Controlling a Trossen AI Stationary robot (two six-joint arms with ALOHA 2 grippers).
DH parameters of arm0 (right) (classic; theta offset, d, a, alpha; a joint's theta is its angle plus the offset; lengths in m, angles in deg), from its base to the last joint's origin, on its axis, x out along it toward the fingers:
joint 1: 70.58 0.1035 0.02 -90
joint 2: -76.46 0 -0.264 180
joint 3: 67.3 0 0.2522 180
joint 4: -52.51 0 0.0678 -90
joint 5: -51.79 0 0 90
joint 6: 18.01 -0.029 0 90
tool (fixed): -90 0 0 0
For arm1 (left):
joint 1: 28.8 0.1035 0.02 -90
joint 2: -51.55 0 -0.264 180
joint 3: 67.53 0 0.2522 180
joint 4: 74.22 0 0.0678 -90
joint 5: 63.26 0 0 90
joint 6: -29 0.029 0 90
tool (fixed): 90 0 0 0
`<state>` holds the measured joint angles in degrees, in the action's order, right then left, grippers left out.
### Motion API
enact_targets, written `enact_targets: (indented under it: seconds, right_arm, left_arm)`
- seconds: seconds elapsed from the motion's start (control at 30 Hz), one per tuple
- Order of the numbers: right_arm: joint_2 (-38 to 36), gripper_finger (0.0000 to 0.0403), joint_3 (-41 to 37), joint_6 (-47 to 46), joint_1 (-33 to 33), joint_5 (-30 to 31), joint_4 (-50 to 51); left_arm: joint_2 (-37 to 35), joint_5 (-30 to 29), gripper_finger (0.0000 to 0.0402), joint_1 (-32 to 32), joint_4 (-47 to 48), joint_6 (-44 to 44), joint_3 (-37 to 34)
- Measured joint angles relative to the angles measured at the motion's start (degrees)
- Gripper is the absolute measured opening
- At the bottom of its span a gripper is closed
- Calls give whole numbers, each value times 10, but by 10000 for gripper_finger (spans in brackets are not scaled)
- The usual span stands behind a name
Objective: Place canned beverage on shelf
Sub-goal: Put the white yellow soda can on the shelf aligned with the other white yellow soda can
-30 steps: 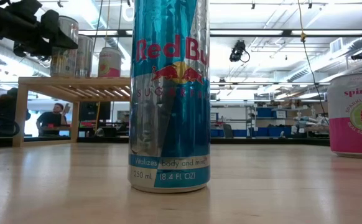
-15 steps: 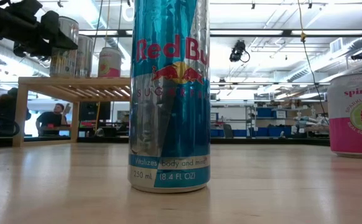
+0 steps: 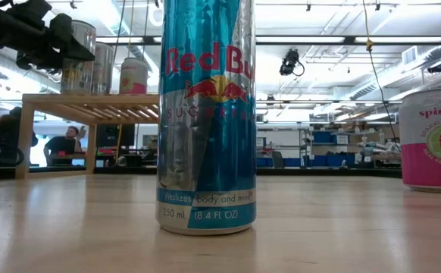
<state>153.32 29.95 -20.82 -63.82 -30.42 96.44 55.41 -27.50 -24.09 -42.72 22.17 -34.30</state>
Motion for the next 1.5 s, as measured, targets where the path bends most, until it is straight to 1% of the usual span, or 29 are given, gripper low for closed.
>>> enact_targets:
  seconds: [0.37,0.43,0.63,0.8,1.5]
  right_arm:
    - [0,395,0,0,0,0,3]
    - [0,395,0,0,0,0,4]
    - [0,395,0,0,0,0,4]
    - [0,395,0,0,0,0,4]
    - [0,395,0,-4,0,0,4]
  left_arm:
    - [0,0,351,0,-1,6,0]
    - [0,0,355,0,1,6,0]
    - [0,1,357,0,-8,-3,0]
    - [0,16,357,0,-8,5,0]
    - [0,16,357,0,-8,15,0]
